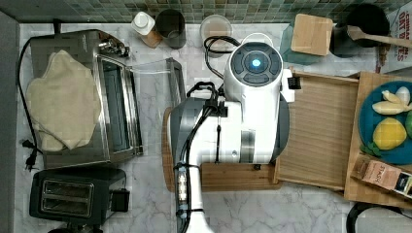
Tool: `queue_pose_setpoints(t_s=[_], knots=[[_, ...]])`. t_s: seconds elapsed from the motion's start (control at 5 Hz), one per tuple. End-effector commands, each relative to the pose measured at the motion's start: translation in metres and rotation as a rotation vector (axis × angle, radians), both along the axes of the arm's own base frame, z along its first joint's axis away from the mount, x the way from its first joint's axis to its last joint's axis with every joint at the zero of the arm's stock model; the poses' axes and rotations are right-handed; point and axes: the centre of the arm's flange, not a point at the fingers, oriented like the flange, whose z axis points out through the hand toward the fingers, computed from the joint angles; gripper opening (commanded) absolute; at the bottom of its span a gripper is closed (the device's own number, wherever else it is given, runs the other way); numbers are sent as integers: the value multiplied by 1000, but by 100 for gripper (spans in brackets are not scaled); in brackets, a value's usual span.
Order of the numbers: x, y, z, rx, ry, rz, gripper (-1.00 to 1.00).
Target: Close the drawer.
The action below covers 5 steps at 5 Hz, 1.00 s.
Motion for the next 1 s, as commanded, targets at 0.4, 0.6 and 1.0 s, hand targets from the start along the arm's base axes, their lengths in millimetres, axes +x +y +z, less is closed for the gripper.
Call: queue_pose_setpoints(t_s=[0.4,0.6,1.0], knots=[[11,1,-23,3,29,113,-100],[13,-1,-43,-18,25,263,-100],[20,-21,-98,33,20,363,-100]])
